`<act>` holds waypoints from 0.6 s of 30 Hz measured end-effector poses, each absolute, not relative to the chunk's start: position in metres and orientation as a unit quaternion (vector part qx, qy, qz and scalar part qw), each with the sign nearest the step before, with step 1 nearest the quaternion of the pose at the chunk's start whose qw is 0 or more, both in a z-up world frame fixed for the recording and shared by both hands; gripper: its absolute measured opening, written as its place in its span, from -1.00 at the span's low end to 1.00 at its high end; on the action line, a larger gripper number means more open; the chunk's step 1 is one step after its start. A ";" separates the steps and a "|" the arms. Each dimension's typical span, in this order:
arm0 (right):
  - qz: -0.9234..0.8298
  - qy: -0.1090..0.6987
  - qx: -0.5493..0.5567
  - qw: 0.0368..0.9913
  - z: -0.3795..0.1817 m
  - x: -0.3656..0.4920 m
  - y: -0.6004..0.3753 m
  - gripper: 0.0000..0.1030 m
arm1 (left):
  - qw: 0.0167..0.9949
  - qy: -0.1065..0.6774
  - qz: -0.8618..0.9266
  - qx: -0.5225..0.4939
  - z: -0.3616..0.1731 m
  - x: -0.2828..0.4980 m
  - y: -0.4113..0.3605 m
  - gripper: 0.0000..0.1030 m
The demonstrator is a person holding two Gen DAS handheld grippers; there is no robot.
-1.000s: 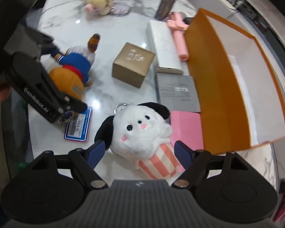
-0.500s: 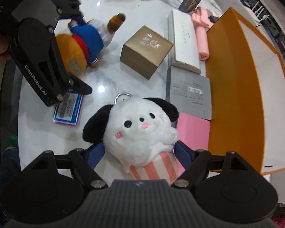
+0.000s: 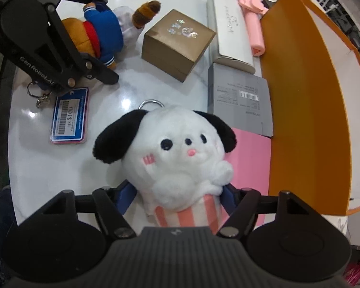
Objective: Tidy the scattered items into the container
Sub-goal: 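Grasp the white dog plush with the right tool while the left tool grasps the sailor bear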
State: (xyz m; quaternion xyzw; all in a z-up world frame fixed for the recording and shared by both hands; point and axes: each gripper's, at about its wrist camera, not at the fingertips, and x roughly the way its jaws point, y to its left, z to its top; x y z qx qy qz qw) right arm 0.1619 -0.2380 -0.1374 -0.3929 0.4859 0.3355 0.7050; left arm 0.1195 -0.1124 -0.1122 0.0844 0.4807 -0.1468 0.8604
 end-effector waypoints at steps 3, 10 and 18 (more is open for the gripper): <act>0.331 0.484 -0.384 0.713 -0.137 0.161 -0.240 0.42 | 0.862 0.473 -0.158 0.090 -0.113 0.118 -0.111 0.64; 0.314 0.486 -0.388 0.718 -0.138 0.157 -0.235 0.38 | 0.854 0.476 -0.187 0.101 -0.111 0.124 -0.105 0.50; 0.308 0.503 -0.370 0.718 -0.133 0.157 -0.234 0.30 | 0.846 0.480 -0.208 0.102 -0.106 0.126 -0.086 0.09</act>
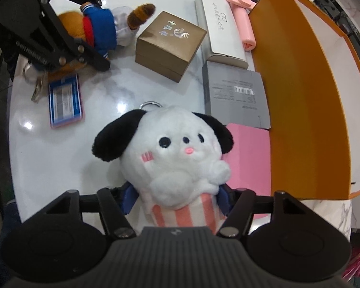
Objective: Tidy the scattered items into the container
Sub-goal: 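Grasp the white dog plush with the right tool while the left tool grasps the sailor bear, then lift both plushes and carry them over the orange box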
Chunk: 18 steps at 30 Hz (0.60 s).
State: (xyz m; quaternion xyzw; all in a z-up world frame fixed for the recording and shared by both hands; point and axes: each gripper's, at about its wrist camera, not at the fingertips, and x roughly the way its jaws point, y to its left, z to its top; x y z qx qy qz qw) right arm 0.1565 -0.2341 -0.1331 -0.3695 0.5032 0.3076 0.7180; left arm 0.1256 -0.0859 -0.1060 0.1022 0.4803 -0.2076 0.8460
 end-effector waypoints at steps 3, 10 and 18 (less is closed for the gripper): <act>0.295 0.509 -0.358 0.725 -0.128 0.154 -0.233 0.29 | 0.843 0.482 -0.216 0.101 -0.099 0.129 -0.076 0.05; 0.262 0.512 -0.335 0.746 -0.106 0.150 -0.232 0.29 | 0.840 0.469 -0.240 0.131 -0.070 0.136 -0.064 0.05; 0.244 0.506 -0.330 0.759 -0.063 0.156 -0.239 0.28 | 0.844 0.431 -0.270 0.170 0.001 0.160 -0.057 0.04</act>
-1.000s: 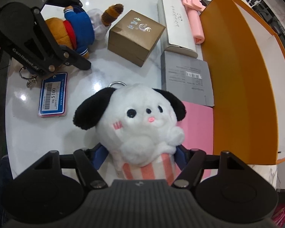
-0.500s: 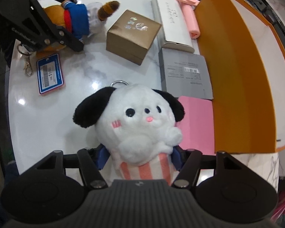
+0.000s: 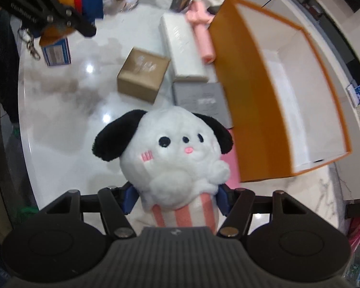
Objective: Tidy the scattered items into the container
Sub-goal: 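Lift both plushes and carry them over the orange box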
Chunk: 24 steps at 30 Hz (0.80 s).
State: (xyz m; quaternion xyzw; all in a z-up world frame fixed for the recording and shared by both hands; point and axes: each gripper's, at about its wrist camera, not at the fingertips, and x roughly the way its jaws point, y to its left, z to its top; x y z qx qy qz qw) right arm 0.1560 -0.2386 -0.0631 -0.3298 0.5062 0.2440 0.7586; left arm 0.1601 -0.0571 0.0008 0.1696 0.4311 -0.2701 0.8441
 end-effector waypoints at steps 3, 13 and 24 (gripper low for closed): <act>0.234 0.495 -0.332 0.768 -0.034 0.160 -0.241 0.28 | 0.847 0.411 -0.282 0.184 0.038 0.174 -0.061 0.04; 0.182 0.440 -0.363 0.801 0.093 0.180 -0.256 0.28 | 0.849 0.324 -0.344 0.236 0.178 0.202 -0.109 0.05; 0.125 0.392 -0.378 0.830 0.214 0.228 -0.275 0.28 | 0.845 0.264 -0.356 0.299 0.267 0.235 -0.194 0.05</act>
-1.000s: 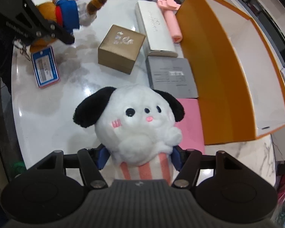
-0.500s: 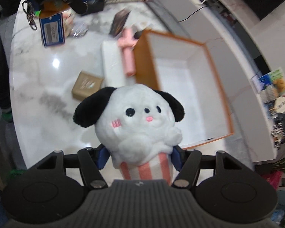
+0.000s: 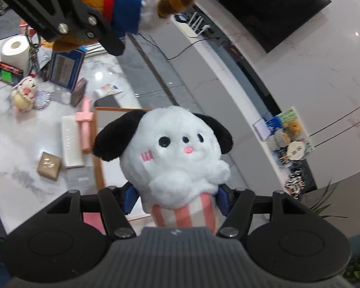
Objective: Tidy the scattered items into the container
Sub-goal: 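Lift both plushes and carry them over the orange box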
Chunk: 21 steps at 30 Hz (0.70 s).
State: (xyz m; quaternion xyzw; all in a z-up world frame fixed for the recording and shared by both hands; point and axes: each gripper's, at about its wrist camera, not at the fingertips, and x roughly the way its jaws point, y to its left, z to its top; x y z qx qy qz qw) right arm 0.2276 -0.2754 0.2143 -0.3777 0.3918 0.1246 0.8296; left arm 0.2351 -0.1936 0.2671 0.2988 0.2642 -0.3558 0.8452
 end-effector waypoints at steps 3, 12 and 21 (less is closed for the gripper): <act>0.115 0.396 -0.388 0.824 0.226 0.245 -0.282 0.28 | 0.844 0.261 -0.355 0.307 0.274 0.247 -0.206 0.05; 0.106 0.411 -0.367 0.828 0.210 0.304 -0.312 0.28 | 0.838 0.289 -0.364 0.285 0.241 0.307 -0.229 0.05; 0.122 0.459 -0.342 0.811 0.121 0.360 -0.330 0.28 | 0.812 0.368 -0.359 0.276 0.140 0.371 -0.241 0.05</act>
